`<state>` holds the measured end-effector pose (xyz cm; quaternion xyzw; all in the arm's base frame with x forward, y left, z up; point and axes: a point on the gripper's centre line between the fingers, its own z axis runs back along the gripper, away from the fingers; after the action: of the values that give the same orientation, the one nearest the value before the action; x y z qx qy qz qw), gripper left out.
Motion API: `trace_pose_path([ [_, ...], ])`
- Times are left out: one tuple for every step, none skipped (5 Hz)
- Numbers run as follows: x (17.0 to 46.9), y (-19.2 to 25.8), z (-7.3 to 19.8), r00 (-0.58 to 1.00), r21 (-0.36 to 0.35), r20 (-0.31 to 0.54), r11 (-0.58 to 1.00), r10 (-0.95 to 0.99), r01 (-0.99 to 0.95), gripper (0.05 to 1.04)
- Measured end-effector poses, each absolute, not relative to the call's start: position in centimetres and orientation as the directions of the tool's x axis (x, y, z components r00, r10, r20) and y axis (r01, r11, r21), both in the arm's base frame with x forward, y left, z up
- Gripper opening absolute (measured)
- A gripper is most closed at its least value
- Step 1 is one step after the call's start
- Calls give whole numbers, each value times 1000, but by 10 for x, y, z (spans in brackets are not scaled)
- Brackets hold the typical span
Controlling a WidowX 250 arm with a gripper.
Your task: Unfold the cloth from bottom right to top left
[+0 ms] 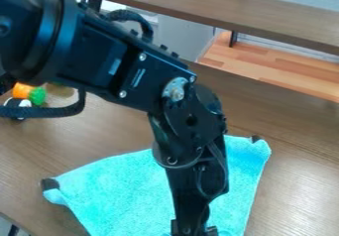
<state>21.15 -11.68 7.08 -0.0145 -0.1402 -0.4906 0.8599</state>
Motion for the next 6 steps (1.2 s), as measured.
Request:
trace_pose_path([
  [210, -116, 66, 486, 102, 239, 520, -840, 848, 999],
  [212, -115, 53, 493, 101, 219, 522, -842, 847, 999],
  [213, -114, 43, 500, 101, 207, 527, -841, 844, 999],
  [219, -109, 35, 527, 112, 200, 554, -826, 825, 999],
  [222, -106, 27, 542, 130, 184, 567, -820, 814, 999],
  [221, -107, 18, 542, 128, 173, 565, -822, 815, 999],
])
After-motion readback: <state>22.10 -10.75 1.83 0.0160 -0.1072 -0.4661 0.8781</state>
